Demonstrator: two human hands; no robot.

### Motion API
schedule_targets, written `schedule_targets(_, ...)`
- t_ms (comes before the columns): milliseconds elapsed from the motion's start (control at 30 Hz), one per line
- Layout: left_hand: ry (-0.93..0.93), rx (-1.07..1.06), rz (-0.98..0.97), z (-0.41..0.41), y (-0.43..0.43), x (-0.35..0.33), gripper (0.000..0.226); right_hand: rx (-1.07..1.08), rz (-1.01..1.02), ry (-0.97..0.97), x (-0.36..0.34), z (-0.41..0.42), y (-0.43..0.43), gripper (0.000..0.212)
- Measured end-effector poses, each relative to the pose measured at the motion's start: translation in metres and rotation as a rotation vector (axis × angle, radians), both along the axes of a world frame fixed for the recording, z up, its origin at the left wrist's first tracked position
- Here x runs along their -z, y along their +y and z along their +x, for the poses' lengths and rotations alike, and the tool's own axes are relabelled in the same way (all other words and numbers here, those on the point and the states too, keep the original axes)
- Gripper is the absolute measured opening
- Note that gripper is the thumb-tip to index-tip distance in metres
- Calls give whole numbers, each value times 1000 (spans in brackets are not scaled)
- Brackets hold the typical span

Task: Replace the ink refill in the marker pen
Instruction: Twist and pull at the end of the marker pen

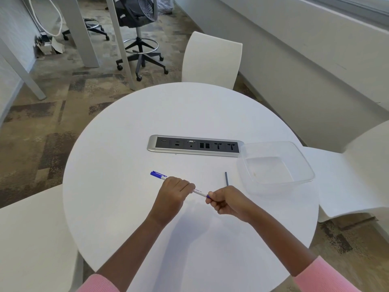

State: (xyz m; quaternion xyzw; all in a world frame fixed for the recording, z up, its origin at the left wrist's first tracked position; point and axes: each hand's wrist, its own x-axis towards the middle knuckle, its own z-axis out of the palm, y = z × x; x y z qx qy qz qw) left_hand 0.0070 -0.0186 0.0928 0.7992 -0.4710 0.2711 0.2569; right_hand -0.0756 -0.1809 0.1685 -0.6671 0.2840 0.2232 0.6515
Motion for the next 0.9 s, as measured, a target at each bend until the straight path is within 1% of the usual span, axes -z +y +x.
schedule_targets(33,11,-16,8,1,0,1,15,-4,-67,-61,1,-1,2,31)
schedule_targets(100,35,-37,25,2,1,1,17,-53,-300,-227,5,-5,8,25)
schedule_targets(167,42,-32,33,2,2,1,15,-148,-645,-384,15,-10,13,14)
schedule_targets(233,33,-19,30,2,2,0,14,-250,-1016,-533,25,-15,17,18)
schedule_targets(267,28,-18,27,2,2,-1,14,-292,-1145,-594,28,-17,18,23)
schedule_targets(300,23,-20,24,2,2,-2,14,-319,-1231,-640,30,-17,18,27)
schedule_targets(367,8,-22,17,0,2,-2,13,-338,-1299,-698,30,-15,16,29)
schedule_targets(433,-5,-28,7,-1,2,-2,14,-303,-1195,-675,26,-14,18,26)
schedule_targets(467,-12,-33,0,-2,2,-2,16,-283,-1107,-626,22,-12,19,24)
schedule_targets(533,-13,-31,-17,-2,2,-1,16,-228,-814,-469,16,-12,18,24)
schedule_targets(633,-23,-17,-21,-1,2,0,15,-56,-403,-291,12,-8,12,33)
schedule_targets(700,-28,-9,-16,-1,2,2,14,-32,-234,-216,10,-5,8,35)
schedule_targets(800,7,-26,-12,-2,1,5,25,-17,-184,-215,9,-6,9,34)
schedule_targets(833,29,-50,-2,-2,1,5,25,-3,-201,-230,10,-6,10,34)
schedule_targets(900,117,-118,9,-6,0,7,18,27,-244,-257,14,-7,13,34)
